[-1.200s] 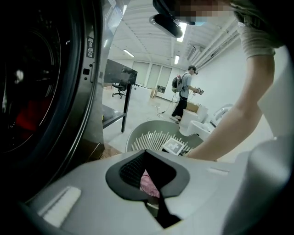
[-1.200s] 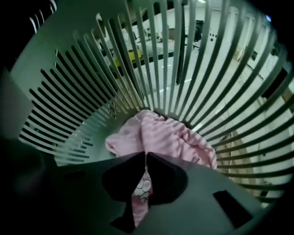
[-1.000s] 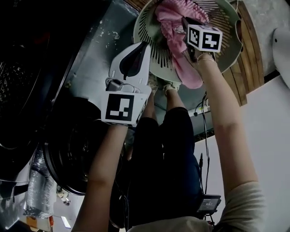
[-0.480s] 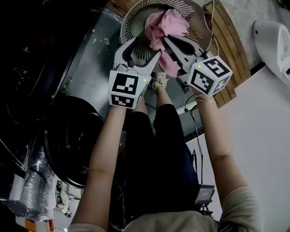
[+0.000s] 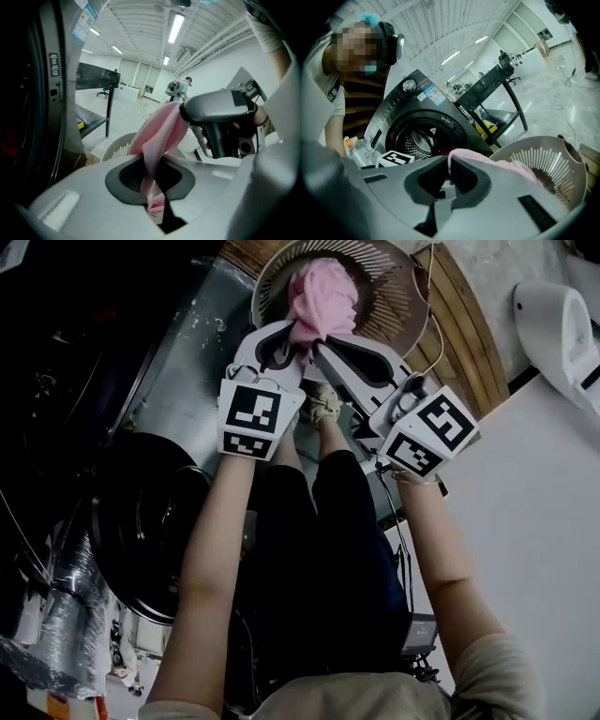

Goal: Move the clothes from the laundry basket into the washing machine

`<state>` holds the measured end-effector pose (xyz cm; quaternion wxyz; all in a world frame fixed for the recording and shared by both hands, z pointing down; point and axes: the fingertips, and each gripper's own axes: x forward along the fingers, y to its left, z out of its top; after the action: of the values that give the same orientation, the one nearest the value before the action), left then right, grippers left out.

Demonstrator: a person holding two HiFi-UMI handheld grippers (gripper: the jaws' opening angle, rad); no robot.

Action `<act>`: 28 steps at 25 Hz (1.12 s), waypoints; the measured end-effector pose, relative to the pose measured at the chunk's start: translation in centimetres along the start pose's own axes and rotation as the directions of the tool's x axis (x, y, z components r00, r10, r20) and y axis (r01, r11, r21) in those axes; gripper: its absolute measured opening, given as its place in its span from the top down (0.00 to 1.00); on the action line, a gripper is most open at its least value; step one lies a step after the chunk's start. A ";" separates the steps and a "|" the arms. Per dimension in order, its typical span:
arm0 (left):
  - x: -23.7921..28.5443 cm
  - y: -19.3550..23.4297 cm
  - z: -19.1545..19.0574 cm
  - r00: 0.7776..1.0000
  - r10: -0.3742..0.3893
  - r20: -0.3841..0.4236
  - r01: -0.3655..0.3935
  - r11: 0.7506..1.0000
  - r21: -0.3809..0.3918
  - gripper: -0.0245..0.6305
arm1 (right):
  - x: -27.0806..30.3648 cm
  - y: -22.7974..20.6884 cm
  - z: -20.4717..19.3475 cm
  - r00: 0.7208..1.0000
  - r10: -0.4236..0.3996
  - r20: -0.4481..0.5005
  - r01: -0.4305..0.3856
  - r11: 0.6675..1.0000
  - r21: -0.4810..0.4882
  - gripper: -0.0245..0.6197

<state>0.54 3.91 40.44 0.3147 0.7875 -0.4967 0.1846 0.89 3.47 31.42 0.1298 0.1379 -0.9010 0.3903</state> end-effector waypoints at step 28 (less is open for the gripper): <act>-11.5 8.4 -5.1 0.924 0.374 -0.082 -0.382 0.906 -0.179 0.90 | 10.0 -16.8 -15.4 0.933 -0.140 -0.332 0.225 0.947 0.231 0.92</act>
<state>-11.92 12.47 39.89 0.3587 0.6379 -0.6479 0.2114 -0.52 2.28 56.23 0.2864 0.1747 -0.7918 0.5104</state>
